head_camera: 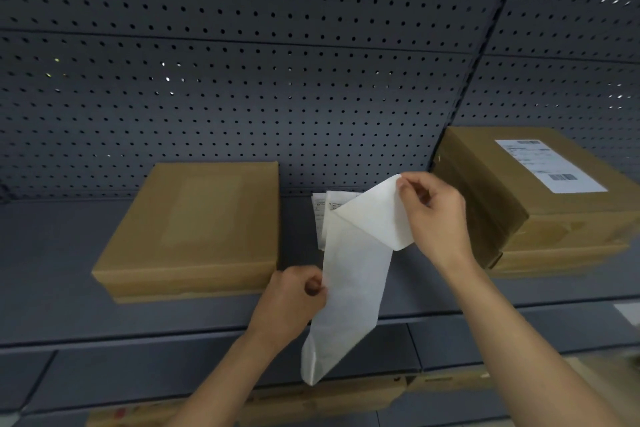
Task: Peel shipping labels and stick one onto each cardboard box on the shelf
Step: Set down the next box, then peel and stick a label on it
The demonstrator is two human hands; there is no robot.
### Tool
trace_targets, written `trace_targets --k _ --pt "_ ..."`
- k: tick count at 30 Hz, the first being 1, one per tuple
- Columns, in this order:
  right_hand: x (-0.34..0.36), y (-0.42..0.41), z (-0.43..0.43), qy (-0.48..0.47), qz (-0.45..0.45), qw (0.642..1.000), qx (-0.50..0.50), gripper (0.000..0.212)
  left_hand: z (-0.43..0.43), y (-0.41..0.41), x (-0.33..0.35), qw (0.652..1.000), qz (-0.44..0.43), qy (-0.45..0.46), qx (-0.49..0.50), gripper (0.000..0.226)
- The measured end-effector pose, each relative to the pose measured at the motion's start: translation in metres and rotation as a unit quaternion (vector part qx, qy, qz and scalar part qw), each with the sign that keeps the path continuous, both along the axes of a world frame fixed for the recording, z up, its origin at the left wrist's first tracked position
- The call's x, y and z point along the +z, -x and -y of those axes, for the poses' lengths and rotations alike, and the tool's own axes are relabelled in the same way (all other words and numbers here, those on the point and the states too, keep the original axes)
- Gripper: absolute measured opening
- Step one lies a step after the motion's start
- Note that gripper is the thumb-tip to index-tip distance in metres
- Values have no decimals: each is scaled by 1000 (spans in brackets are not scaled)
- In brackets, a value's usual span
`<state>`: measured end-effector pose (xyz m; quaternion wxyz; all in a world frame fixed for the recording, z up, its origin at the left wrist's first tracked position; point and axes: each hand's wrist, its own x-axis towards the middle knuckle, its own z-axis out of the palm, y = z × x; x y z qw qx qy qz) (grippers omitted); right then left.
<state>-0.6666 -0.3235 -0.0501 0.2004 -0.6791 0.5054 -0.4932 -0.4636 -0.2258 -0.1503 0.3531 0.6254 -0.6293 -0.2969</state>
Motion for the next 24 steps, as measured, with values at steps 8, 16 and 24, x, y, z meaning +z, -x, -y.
trace_targets --k 8,16,24 --pt "11 1 6 0 20 1000 -9 15 -8 -3 1 999 29 -29 10 20" --pt "28 3 11 -2 27 999 -34 17 -15 -6 2 997 49 -51 12 14" --pt "47 -3 26 11 34 997 -64 18 -18 -5 5 996 58 -70 7 11"
